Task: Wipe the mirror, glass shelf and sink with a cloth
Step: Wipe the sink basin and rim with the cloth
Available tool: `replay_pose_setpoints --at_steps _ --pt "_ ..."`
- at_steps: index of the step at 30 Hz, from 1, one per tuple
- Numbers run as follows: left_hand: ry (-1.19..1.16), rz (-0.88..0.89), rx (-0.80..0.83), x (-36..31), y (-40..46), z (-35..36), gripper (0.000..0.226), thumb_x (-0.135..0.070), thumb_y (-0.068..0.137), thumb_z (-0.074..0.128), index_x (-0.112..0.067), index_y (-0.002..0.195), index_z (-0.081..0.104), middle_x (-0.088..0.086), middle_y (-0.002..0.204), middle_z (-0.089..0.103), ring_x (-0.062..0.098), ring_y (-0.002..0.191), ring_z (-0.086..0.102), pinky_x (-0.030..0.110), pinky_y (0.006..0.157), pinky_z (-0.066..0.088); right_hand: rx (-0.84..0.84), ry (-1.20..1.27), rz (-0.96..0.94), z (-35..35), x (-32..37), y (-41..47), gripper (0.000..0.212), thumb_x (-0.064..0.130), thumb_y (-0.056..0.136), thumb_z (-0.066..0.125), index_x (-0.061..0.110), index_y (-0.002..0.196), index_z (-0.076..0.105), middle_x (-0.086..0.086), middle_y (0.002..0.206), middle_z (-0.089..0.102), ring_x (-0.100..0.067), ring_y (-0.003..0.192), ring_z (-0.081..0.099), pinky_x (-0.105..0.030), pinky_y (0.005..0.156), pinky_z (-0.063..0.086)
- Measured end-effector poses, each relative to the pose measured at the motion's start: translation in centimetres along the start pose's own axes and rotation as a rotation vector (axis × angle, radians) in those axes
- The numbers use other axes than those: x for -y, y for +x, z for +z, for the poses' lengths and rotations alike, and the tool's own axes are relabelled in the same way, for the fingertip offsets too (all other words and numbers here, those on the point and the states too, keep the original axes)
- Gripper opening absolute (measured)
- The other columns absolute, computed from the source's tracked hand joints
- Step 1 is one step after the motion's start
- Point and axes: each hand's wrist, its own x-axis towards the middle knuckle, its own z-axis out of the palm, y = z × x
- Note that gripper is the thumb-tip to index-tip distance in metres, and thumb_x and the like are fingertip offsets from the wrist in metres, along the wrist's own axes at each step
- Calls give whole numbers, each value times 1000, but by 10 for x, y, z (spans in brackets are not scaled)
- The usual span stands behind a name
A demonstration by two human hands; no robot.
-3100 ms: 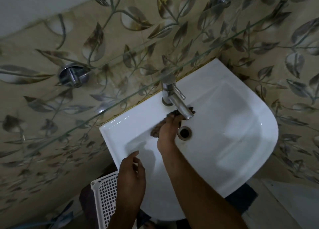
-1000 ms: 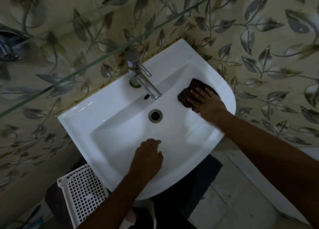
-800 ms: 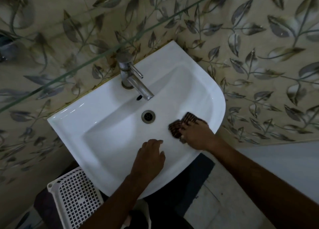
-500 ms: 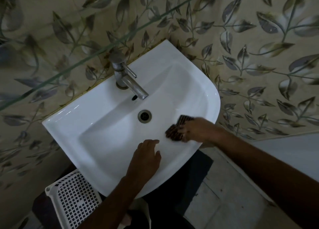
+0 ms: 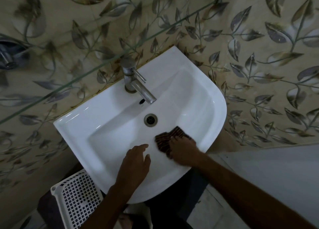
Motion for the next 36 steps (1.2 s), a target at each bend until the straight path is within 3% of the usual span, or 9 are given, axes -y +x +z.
replay_pose_setpoints --at_steps 3,6,9,11,16,20,28,31,36 --pt "33 -23 11 2 3 -2 39 -24 98 55 -18 137 54 4 134 59 21 123 52 38 107 43 184 14 -181 8 44 12 63 39 103 37 5 154 21 -15 163 15 -30 148 22 -44 118 22" --pt "92 -9 33 3 6 -3 41 -26 99 53 -17 139 52 5 136 57 21 125 51 33 107 41 168 -97 -305 8 12 34 63 38 103 40 11 156 17 -10 164 12 -26 150 17 -43 117 22" --pt "168 16 68 2 10 -3 45 -29 99 51 -17 142 49 3 140 54 20 129 49 33 109 40 -157 -209 -294 -5 -61 58 50 30 91 57 9 137 56 -11 143 54 -29 130 54 -45 103 44" --pt "200 42 72 0 15 -3 45 -31 99 50 -18 142 48 3 141 53 20 128 49 31 109 40 -284 -356 -134 -20 -108 73 40 27 86 56 11 121 70 -8 129 66 -30 117 64 -45 103 39" --pt "231 69 19 1 23 -4 44 -32 99 49 -20 141 48 -1 140 53 17 129 49 29 108 37 -538 -372 41 -58 -141 120 60 21 95 51 -1 149 35 -13 160 27 -30 149 22 -49 123 10" --pt "207 87 -37 10 9 -8 40 -24 95 58 -17 134 57 3 132 61 24 124 57 32 106 42 -490 -83 163 -28 -83 136 70 30 96 46 5 155 18 -11 164 12 -28 153 4 -49 120 -4" --pt "191 44 -311 29 -17 -39 43 -34 90 44 -12 120 65 8 114 68 27 105 58 33 97 43 -243 365 -142 15 118 123 58 39 94 41 9 143 47 -20 154 37 -37 143 34 -61 105 38" --pt "131 -74 -436 37 -27 -56 39 -30 90 40 -12 113 66 9 108 66 26 100 56 33 93 39 -174 654 -282 9 180 100 62 39 100 34 12 155 24 -11 163 17 -28 152 10 -49 121 13" --pt "-43 -77 -544 34 -50 -80 26 -15 91 46 -12 104 68 -4 97 59 20 93 58 30 87 44 -199 1164 -609 -23 186 25 47 8 105 38 24 146 25 12 154 21 8 144 13 -18 120 9"
